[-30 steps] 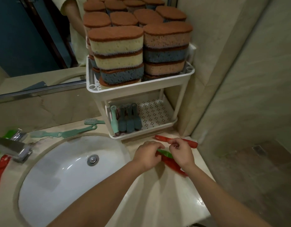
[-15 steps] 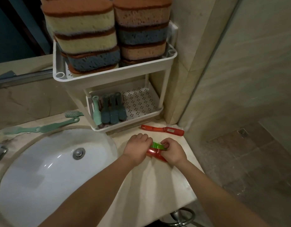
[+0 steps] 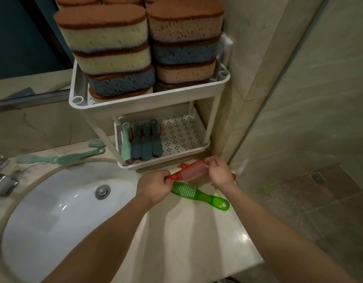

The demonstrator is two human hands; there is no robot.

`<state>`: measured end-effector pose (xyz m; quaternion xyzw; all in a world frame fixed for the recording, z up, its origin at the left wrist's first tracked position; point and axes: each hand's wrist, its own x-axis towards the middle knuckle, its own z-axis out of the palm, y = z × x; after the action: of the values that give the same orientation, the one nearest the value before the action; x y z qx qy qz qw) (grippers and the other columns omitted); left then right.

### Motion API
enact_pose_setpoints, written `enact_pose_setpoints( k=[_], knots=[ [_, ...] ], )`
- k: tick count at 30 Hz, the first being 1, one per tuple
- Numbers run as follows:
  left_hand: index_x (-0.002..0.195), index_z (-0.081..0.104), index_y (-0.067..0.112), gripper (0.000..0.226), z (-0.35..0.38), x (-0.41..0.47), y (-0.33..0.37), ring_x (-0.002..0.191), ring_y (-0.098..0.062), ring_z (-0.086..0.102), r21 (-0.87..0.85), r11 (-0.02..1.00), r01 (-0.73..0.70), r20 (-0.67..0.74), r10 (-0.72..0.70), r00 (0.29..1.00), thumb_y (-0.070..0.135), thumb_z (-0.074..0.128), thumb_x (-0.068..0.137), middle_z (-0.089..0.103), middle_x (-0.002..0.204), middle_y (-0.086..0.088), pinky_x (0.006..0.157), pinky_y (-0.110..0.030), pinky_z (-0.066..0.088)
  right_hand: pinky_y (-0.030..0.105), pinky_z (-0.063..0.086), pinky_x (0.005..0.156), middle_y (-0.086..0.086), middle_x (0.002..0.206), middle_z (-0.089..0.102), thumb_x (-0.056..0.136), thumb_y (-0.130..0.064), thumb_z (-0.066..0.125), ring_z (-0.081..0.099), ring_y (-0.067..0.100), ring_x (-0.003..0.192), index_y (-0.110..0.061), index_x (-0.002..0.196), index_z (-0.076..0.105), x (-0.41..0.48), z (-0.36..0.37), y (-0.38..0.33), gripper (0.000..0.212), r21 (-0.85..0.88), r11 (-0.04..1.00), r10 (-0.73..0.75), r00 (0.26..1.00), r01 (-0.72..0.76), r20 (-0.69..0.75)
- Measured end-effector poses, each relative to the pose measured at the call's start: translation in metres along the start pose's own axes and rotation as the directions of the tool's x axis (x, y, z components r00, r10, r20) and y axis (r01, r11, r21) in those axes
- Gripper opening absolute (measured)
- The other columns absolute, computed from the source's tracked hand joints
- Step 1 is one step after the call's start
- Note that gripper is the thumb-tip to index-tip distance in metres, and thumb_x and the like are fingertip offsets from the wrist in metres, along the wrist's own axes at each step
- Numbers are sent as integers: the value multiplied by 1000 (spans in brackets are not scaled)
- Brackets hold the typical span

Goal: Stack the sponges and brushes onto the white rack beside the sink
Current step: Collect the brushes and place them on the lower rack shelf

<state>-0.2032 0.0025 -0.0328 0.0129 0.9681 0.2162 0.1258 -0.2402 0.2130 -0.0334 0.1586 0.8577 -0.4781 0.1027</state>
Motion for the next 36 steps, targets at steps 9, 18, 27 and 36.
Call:
enact_pose_setpoints(
  k=[9,18,27,36],
  knots=[
    [67,58,28,33,-1,-19,0,58,-7,52,-139,984,108,-86,-121,989,45,32,79,58,60,5,49,-25,34,33,52,87,6,113,70,86,-11,55,64,27,105,-18,112,70,-10,18,12,30,-345,931,-86,990,120,113],
    [84,60,29,18,-18,-25,19,59,-8,52,-264,961,77,-256,-147,956,31,43,90,60,64,8,48,-24,30,37,50,69,3,75,66,87,-28,45,63,26,77,-20,72,62,-35,15,-5,25,52,999,-8,996,13,-88],
    [94,53,28,14,-32,-32,30,73,-20,58,-453,891,40,-238,-164,957,27,40,97,60,77,5,54,-28,32,26,43,73,4,88,54,76,9,48,52,16,79,-23,86,56,-73,18,-32,35,119,943,-309,951,310,-25],
    [130,34,17,34,-47,-19,37,71,-21,58,-708,695,123,-124,-294,948,21,45,98,57,80,0,66,-34,45,40,49,92,-2,110,35,81,8,53,57,27,99,-21,102,45,-79,14,-57,37,77,951,-297,953,301,-53]
  ],
)
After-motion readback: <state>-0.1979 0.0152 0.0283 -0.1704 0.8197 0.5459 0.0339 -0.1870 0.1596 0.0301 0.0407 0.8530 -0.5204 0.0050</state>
